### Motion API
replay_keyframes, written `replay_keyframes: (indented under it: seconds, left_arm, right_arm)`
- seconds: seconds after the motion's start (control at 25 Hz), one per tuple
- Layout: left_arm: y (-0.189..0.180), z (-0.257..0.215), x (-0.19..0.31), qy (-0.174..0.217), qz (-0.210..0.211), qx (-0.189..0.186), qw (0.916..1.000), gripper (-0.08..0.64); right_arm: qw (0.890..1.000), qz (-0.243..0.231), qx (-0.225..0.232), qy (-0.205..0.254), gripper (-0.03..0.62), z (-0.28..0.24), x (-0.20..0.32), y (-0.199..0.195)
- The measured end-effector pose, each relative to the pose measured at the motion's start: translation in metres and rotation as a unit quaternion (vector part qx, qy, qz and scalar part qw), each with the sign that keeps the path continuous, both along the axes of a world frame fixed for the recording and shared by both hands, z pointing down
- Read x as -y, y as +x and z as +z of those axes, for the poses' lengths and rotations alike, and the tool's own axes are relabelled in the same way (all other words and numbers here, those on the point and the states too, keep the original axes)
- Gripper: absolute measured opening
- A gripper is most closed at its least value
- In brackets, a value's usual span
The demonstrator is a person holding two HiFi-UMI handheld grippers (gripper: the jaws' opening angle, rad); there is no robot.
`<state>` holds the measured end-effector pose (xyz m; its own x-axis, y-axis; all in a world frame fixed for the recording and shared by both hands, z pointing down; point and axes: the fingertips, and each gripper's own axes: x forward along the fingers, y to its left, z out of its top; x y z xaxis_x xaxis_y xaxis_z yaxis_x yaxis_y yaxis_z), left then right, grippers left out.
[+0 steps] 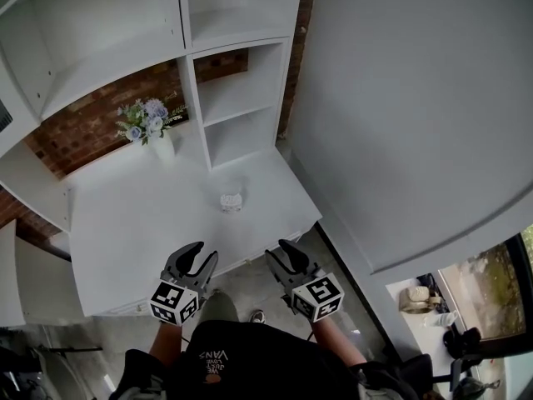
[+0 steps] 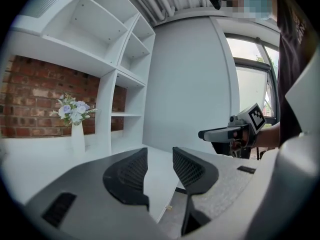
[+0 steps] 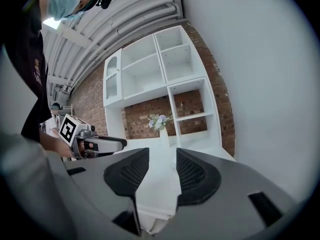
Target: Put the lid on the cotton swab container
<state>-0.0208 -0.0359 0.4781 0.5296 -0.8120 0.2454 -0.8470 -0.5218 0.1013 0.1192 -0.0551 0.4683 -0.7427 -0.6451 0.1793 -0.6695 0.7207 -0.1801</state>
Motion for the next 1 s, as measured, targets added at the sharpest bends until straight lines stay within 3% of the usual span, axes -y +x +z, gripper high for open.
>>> replay_keyframes:
  seconds: [0.36, 1.0]
  left_arm:
    - [-0.001, 0.002, 0.044, 0.006, 0.014, 0.011, 0.9998, 0.138]
    - [-0.034, 0.012, 0.143, 0.002, 0.075, 0.042, 0.9963, 0.164]
  right_arm:
    - [1.000, 0.007, -0.002, 0.001, 0.144, 0.011, 0.035, -0.002]
    - [0.999, -0.002, -0.037, -0.026, 0.156, 0.058, 0.113, -0.060]
